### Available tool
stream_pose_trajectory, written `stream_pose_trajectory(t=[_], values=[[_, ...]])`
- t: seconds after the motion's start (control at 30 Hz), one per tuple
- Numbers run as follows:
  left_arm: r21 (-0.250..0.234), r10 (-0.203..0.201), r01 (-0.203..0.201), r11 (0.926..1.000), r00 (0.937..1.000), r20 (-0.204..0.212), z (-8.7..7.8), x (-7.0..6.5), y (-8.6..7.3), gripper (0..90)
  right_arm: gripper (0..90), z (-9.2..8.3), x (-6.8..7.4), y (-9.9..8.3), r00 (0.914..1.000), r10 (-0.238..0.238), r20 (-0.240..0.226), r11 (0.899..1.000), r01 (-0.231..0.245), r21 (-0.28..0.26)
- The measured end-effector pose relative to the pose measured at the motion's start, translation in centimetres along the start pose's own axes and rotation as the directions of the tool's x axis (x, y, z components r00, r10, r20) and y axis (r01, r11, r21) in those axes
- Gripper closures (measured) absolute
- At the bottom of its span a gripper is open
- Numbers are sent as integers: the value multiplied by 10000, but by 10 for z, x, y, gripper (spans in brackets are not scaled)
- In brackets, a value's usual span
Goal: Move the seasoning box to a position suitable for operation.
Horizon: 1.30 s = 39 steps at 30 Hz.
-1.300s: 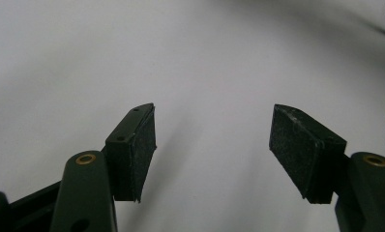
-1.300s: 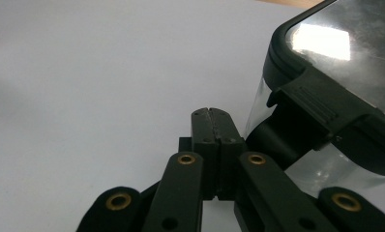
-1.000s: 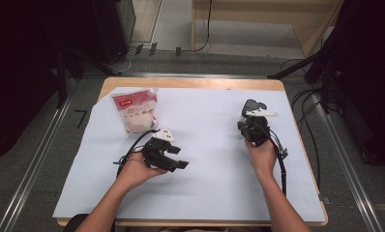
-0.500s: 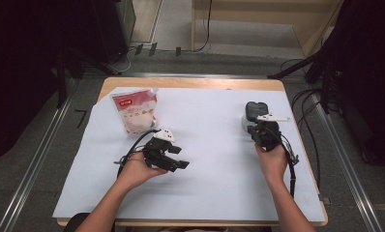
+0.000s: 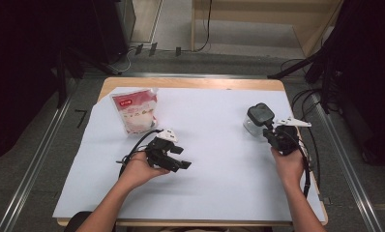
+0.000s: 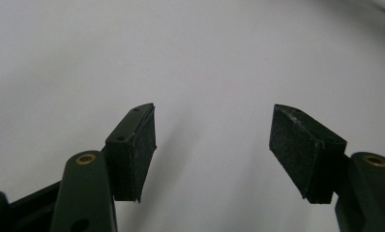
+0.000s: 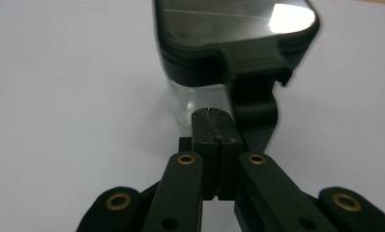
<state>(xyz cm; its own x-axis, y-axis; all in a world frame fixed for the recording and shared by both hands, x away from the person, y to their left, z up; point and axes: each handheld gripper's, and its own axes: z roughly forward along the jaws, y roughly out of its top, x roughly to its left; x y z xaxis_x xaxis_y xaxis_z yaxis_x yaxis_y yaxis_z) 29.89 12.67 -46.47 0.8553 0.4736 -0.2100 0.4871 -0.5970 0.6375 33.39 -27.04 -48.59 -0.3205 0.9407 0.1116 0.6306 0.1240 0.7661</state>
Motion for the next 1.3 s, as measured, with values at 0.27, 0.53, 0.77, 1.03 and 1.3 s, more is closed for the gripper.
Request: stream_pose_trajectory(t=[0.27, 0.53, 0.77, 1.03, 1.3], values=[[-25, 5, -5, 10000, 10000, 55, 1, 0, 1, 344, 900, 1, -15, -1, 9996, 79, 257, 10000, -80, 58], [-50, -106, 107, 9999, 9999, 95, 0, -1, -1, 344, 900, 5, -34, -1, 9975, 533, 465, 9986, -530, -81], [-26, -115, 115, 9999, 9999, 64, -3, -2, -1, 344, 833, -4, -24, -1, 9959, 757, 500, 9971, -750, -157], [-89, -153, 154, 9998, 9998, 101, -2, -2, -1, 344, 610, -10, -2, -5, 9966, 629, 532, 9969, -602, -510], [-61, -122, 122, 9999, 9999, 114, -2, -1, 0, 344, 358, 6, 17, -7, 9839, 1342, 1181, 9878, -1233, -954]])
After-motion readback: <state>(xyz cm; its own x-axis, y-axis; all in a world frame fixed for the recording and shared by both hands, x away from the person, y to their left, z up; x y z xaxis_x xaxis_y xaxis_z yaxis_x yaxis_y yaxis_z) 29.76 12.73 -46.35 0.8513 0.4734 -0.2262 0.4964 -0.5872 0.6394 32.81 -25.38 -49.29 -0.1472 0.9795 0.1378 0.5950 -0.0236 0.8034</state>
